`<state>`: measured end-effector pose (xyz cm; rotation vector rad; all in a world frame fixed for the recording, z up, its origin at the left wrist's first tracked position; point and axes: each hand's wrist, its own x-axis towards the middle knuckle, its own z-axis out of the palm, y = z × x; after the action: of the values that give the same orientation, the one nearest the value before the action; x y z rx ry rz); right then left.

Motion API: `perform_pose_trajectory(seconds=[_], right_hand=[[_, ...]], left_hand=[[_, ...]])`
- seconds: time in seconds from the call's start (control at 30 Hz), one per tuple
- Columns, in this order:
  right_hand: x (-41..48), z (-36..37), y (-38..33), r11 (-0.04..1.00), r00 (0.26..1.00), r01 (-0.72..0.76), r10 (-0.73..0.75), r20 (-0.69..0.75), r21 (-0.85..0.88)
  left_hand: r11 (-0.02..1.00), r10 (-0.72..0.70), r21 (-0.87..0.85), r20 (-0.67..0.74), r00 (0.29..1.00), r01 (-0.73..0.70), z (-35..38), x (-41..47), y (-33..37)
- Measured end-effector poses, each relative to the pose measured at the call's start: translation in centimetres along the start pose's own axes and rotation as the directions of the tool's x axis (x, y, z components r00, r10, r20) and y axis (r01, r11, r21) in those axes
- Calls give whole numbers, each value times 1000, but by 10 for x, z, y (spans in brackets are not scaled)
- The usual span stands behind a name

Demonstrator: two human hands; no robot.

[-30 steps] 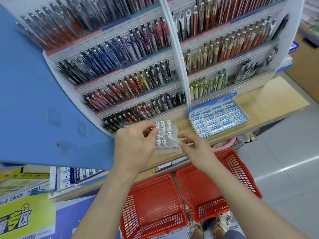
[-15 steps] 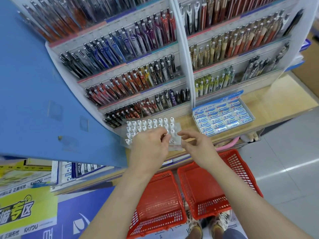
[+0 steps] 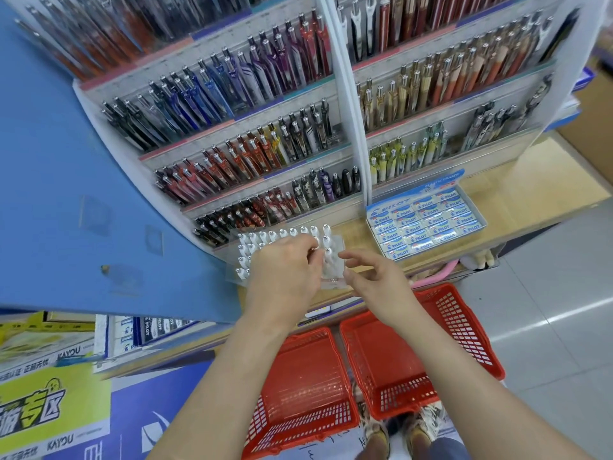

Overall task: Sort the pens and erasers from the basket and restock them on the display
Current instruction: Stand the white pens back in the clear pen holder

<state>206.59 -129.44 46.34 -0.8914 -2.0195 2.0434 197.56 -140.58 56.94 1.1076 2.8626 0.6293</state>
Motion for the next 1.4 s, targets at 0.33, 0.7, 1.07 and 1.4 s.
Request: perform_pose_trajectory(seconds=[0.33,0.7,1.07,1.4], right_hand=[[0,2,1,999,999,-25,27,-45,40],[0,3,1,996,996,-49,54,-73,70],[-2,12,-2,988,990,-66,82,-118,139],[3,15,-2,998,989,-52,58,-134,44]], left_hand=[[999,4,-52,23,1000,-2,2,-1,4],[998,-41,-41,107,993,46,16,-2,0],[992,51,109,98,994,-62,27,-3,-7],[891,-442,-183,-142,886,415,-7,-28,-55]])
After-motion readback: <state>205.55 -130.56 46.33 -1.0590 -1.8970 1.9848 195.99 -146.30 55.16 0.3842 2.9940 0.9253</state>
